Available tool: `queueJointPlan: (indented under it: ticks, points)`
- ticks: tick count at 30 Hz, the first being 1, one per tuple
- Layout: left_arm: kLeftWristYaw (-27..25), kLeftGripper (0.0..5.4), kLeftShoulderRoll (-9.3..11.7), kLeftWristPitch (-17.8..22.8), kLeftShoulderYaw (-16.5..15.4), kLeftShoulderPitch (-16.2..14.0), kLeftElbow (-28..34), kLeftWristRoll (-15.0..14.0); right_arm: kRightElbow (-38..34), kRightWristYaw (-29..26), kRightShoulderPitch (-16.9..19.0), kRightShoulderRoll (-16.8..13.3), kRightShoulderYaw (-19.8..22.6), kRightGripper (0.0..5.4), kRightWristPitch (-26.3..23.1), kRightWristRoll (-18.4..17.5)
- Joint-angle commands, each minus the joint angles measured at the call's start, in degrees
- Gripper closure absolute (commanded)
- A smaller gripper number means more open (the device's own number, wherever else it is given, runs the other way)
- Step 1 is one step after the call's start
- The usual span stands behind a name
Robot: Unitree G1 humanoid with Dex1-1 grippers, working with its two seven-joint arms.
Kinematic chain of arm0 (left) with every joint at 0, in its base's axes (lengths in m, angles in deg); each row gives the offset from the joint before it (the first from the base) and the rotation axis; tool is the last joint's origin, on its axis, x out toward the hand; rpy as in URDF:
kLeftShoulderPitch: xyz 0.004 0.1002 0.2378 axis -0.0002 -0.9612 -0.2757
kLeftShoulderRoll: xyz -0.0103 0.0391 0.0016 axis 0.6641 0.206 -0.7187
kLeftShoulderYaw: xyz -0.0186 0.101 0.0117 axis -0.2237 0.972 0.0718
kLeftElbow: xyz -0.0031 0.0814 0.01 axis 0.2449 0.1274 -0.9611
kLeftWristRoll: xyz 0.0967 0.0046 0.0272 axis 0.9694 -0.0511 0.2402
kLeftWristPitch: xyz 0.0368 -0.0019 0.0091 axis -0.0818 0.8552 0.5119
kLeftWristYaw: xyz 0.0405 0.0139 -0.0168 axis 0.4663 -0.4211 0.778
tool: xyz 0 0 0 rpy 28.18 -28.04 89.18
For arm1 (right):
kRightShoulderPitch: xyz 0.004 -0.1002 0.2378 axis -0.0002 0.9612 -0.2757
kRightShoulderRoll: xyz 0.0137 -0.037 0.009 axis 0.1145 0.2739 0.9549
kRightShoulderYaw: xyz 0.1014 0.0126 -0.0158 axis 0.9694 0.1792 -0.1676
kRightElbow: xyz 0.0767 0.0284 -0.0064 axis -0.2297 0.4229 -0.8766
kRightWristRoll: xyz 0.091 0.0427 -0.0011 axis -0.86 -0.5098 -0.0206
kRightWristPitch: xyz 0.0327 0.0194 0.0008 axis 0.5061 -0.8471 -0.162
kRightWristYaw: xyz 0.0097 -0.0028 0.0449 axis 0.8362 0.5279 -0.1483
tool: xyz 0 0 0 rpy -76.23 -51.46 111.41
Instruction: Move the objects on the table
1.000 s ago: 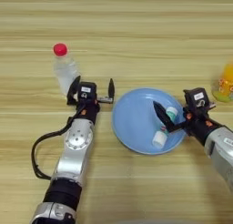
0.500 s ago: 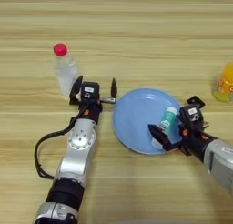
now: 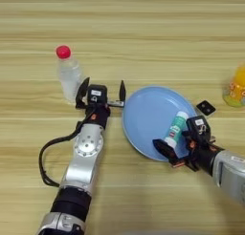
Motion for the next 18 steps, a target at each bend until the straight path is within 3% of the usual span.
queueJointPlan:
  ticks: [1, 18]
  points:
    - [0.29, 0.01, -0.26, 0.11, 0.46, -0.11, 0.79, 0.76, 2.46, 0.91, -1.60, 0.00, 0.01, 0.00, 0.39, 0.52]
    - [0.45, 0.01, -0.31, -0.03, 0.81, -0.27, 0.64, 0.79, 7.89, 1.76, -4.10, -0.37, 0.16, 0.00, 3.37, 1.05]
